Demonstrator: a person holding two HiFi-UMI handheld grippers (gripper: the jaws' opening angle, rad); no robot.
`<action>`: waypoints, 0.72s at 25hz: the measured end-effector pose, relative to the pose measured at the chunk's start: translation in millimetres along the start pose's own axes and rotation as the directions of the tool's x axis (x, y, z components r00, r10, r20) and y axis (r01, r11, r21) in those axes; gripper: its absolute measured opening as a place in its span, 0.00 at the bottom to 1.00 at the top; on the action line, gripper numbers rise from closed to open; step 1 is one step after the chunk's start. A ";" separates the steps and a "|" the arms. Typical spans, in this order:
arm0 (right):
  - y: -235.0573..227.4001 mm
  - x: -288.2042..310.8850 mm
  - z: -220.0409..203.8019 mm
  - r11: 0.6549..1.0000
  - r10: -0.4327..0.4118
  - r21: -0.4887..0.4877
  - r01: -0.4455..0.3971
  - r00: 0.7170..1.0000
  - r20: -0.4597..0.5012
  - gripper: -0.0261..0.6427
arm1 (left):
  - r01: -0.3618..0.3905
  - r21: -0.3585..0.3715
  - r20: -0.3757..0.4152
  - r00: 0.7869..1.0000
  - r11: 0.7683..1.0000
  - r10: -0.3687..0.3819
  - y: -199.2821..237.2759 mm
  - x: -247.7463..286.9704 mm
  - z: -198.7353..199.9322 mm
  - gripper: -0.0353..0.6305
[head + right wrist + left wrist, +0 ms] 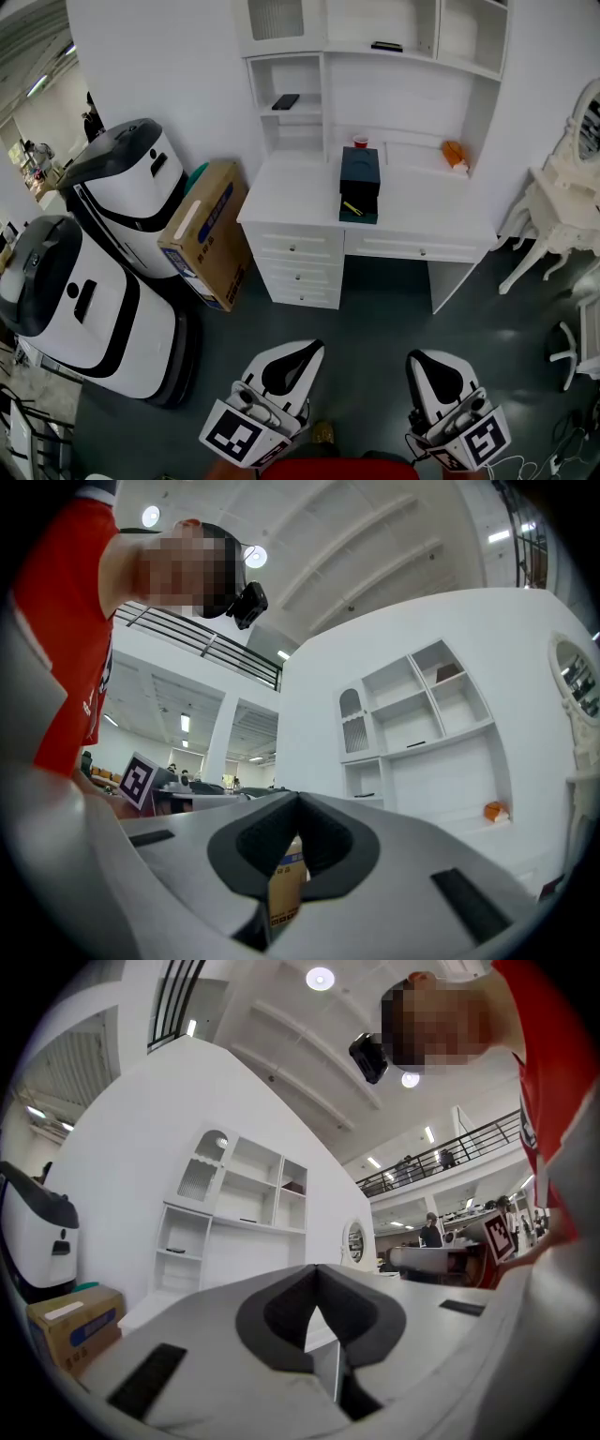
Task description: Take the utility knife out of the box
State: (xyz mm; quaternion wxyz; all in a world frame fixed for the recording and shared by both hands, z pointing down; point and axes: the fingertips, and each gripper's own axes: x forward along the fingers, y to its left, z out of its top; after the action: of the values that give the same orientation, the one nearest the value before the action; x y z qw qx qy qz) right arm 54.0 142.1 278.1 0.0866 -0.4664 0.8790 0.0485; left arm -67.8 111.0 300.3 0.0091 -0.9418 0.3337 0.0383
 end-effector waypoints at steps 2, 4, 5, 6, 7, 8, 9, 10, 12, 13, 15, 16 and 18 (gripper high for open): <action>-5.8 17.7 -2.9 1.000 -0.006 -0.006 0.006 1.000 0.000 0.04 | 0.004 0.006 0.016 1.000 1.000 -0.005 20.2 10.0 3.0 0.07; -11.4 32.7 -5.9 1.000 -0.012 -0.010 0.012 1.000 -0.005 0.04 | 0.004 0.015 0.050 0.999 1.000 -0.005 37.4 20.2 8.3 0.07; -13.7 38.6 -7.3 1.000 -0.014 -0.012 0.014 1.000 -0.008 0.04 | 0.007 0.014 0.054 0.999 1.000 -0.008 43.5 24.4 8.8 0.07; -16.4 43.8 -8.5 1.000 -0.015 -0.015 0.015 1.000 -0.012 0.04 | 0.008 0.014 0.063 0.998 1.000 -0.009 48.9 28.6 10.0 0.07; -19.7 49.0 -9.3 1.000 -0.015 -0.018 0.015 1.000 -0.015 0.04 | 0.008 0.015 0.074 0.997 1.000 -0.009 54.3 33.3 11.4 0.07; -23.6 54.5 -9.6 1.000 -0.015 -0.021 0.015 1.000 -0.015 0.04 | 0.008 0.016 0.080 0.997 1.000 -0.009 59.6 38.1 12.0 0.07; -27.7 60.1 -10.0 1.000 -0.015 -0.023 0.014 1.000 -0.016 0.04 | 0.007 0.016 0.082 0.997 1.000 -0.008 65.0 42.7 11.8 0.07; -31.6 65.6 -11.0 1.000 -0.014 -0.024 0.014 1.000 -0.017 0.04 | 0.005 0.015 0.082 0.997 1.000 -0.006 70.3 46.7 11.2 0.07; -38.2 76.0 -13.9 1.000 -0.011 -0.026 0.011 1.000 -0.020 0.04 | -0.001 0.013 0.079 0.997 1.000 0.000 80.7 52.9 9.1 0.07; -41.5 81.0 -15.6 1.000 -0.008 -0.026 0.008 1.000 -0.020 0.04 | -0.007 0.011 0.078 0.997 1.000 0.006 86.1 55.8 7.9 0.07; -50.0 91.1 -19.3 1.000 -0.002 -0.022 0.001 1.000 -0.019 0.04 | -0.020 0.009 0.075 0.997 1.000 0.019 96.8 62.9 5.5 0.07; -55.2 96.3 -21.4 1.000 0.002 -0.020 -0.003 1.000 -0.018 0.04 | -0.026 0.009 0.073 0.997 1.000 0.026 102.1 67.3 4.3 0.07; -66.5 107.8 -24.5 1.000 0.013 -0.016 -0.013 1.000 -0.010 0.04 | -0.039 0.013 0.070 0.997 0.999 0.038 113.0 77.1 2.2 0.07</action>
State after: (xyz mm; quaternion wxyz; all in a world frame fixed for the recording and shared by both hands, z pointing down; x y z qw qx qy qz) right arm 47.1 13.3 280.5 0.0782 -0.4616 0.8820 0.0538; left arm -79.3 -25.1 293.1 0.0269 -0.9332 0.3517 0.0689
